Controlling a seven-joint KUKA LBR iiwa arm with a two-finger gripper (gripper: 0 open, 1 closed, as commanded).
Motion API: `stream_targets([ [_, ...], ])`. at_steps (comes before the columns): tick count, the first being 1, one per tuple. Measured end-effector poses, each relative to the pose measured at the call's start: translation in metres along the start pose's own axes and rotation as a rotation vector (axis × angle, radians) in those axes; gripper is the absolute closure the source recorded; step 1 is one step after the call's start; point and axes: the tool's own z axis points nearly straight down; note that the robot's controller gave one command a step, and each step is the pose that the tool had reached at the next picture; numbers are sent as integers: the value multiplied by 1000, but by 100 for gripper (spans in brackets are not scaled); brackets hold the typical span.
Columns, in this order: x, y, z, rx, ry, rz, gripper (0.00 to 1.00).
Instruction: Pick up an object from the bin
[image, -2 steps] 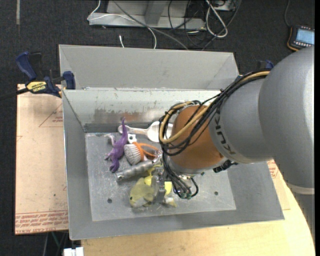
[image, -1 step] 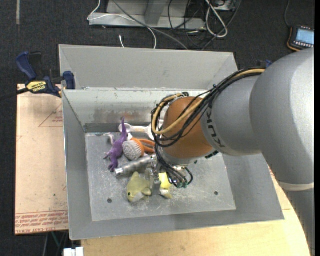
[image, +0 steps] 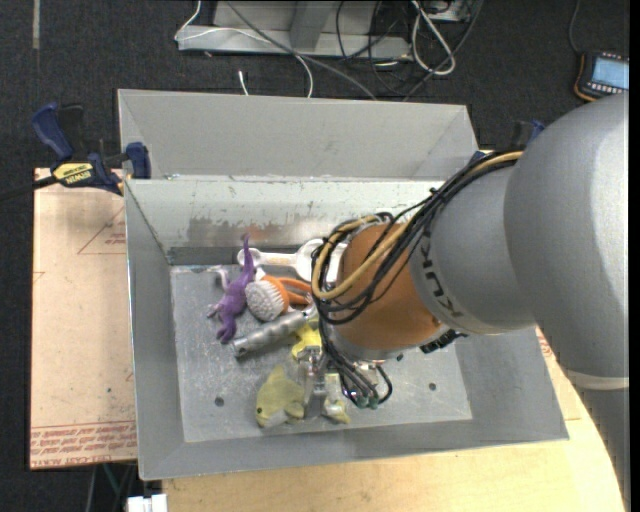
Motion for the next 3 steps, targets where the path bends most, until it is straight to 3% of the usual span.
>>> stream_targets([
  [1, -38, 11, 5, -3, -11, -97, 100],
  [2, 5, 8, 5, -1, 3, -18, 100],
  [3, 5, 8, 5, -1, 3, -17, 100],
])
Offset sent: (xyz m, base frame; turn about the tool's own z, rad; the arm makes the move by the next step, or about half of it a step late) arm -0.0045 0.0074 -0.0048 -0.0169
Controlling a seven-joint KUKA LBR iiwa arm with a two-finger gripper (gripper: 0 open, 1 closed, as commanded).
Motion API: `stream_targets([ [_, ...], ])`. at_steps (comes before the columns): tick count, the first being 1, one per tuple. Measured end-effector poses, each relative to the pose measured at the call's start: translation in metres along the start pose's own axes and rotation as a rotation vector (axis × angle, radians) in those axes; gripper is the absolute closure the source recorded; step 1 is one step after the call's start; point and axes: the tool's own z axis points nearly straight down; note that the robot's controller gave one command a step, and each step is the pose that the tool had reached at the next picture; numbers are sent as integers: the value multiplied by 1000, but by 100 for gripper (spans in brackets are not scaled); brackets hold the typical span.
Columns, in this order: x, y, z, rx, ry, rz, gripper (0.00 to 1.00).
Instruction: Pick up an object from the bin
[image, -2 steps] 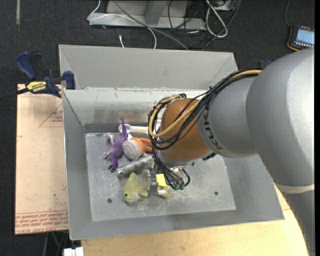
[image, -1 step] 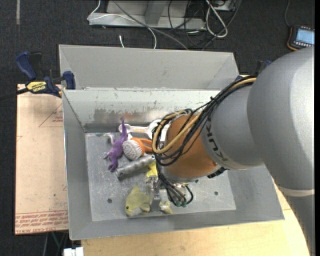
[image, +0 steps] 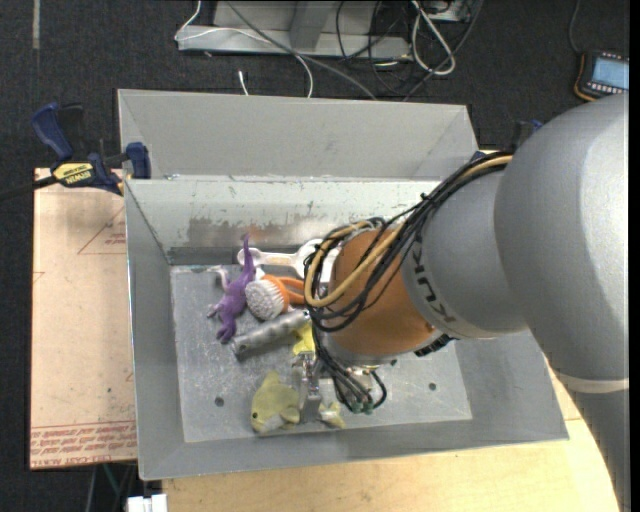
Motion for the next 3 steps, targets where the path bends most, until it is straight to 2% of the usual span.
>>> stream_targets([
  [1, 1, 3, 0, 1, 0, -5, 100],
  [2, 7, -37, -92, 1, -8, -126, 100],
  [3, 2, 4, 1, -2, 11, -15, 100],
])
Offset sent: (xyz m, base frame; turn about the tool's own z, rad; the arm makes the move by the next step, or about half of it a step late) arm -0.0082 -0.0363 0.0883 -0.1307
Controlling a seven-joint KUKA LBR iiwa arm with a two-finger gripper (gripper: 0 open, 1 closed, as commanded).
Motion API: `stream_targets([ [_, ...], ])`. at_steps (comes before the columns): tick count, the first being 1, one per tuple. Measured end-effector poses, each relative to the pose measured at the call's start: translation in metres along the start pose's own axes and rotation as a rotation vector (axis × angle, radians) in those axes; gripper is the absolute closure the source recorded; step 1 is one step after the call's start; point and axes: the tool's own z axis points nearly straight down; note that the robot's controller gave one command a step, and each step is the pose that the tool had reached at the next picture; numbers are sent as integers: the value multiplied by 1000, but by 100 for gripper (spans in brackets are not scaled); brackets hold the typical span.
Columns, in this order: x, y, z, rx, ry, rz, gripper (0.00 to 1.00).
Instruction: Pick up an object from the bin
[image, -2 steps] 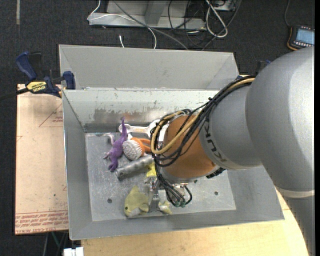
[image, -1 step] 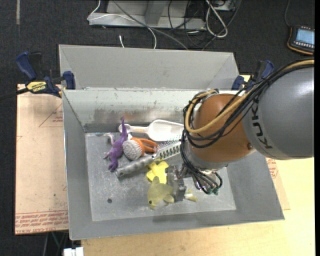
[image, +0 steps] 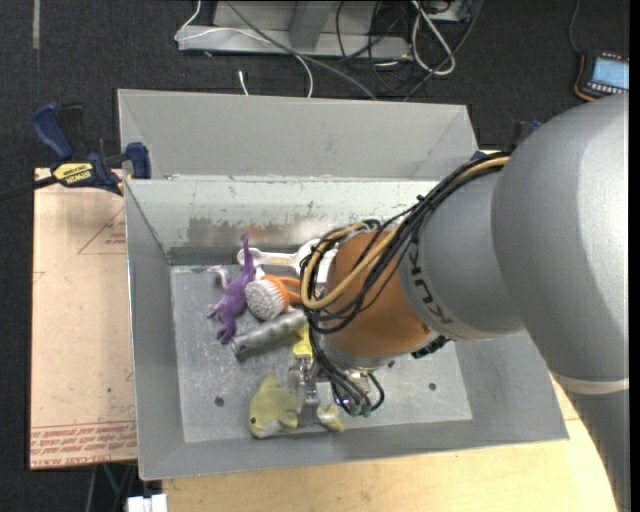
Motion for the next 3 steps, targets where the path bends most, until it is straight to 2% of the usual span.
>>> stream_targets([
  [1, -10, -36, -11, 1, -18, -52, 100],
  [2, -10, -36, -11, 1, -18, -52, 100],
  [3, -46, -52, -10, 3, -19, -399, 100],
])
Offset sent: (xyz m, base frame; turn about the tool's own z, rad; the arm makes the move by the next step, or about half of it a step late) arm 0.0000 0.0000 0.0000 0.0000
